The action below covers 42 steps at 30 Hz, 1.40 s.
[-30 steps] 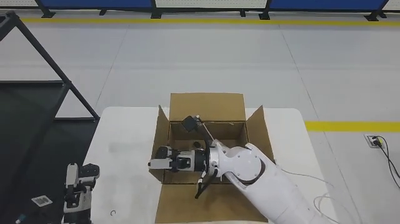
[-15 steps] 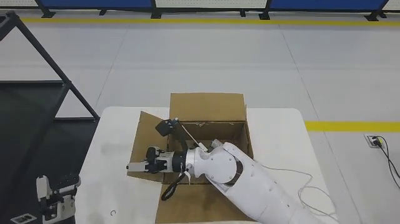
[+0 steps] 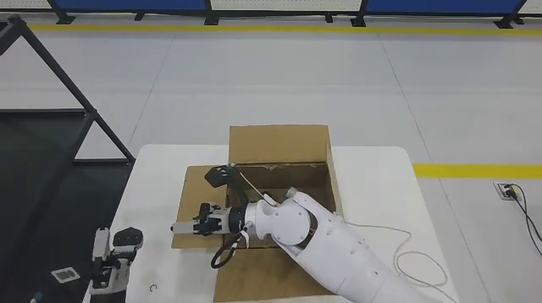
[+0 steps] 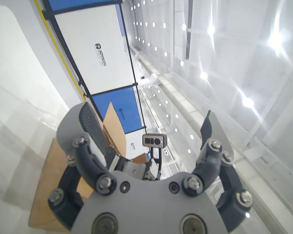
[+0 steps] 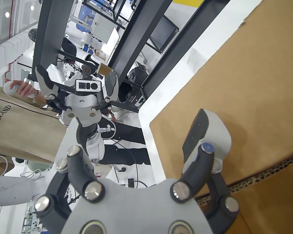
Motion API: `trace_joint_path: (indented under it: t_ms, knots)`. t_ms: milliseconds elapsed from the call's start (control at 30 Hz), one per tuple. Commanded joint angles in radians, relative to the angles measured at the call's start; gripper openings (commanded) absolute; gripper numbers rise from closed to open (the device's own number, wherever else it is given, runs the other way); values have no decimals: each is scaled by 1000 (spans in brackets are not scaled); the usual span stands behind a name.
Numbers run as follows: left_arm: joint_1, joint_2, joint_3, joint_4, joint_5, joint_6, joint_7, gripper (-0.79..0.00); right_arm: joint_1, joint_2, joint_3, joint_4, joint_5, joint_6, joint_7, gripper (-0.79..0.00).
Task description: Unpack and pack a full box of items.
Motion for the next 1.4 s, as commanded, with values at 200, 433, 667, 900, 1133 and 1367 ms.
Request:
trace_joint_path:
  t_ms: [200,433,667,900,1133,1367]
  knots:
    - [-31,4,43,31,18,75,-110,0,-8,-8,31,19,-8,-26,4,0]
    - [-50,6,59,63,17,100,-139,0,-35,-5,67,7,-23,-40,-10,0]
    - [-55,7,63,73,23,109,-135,0,-90,27,154,-76,-82,-58,-55,0]
    - [-60,7,71,68,39,121,-130,0,-230,106,345,-289,-207,-7,-50,0]
    - [-74,8,85,63,58,136,-131,0,-440,184,604,-541,-300,84,1,0]
    - [-91,8,98,61,76,152,-134,0,-602,225,794,-691,-325,128,-2,0]
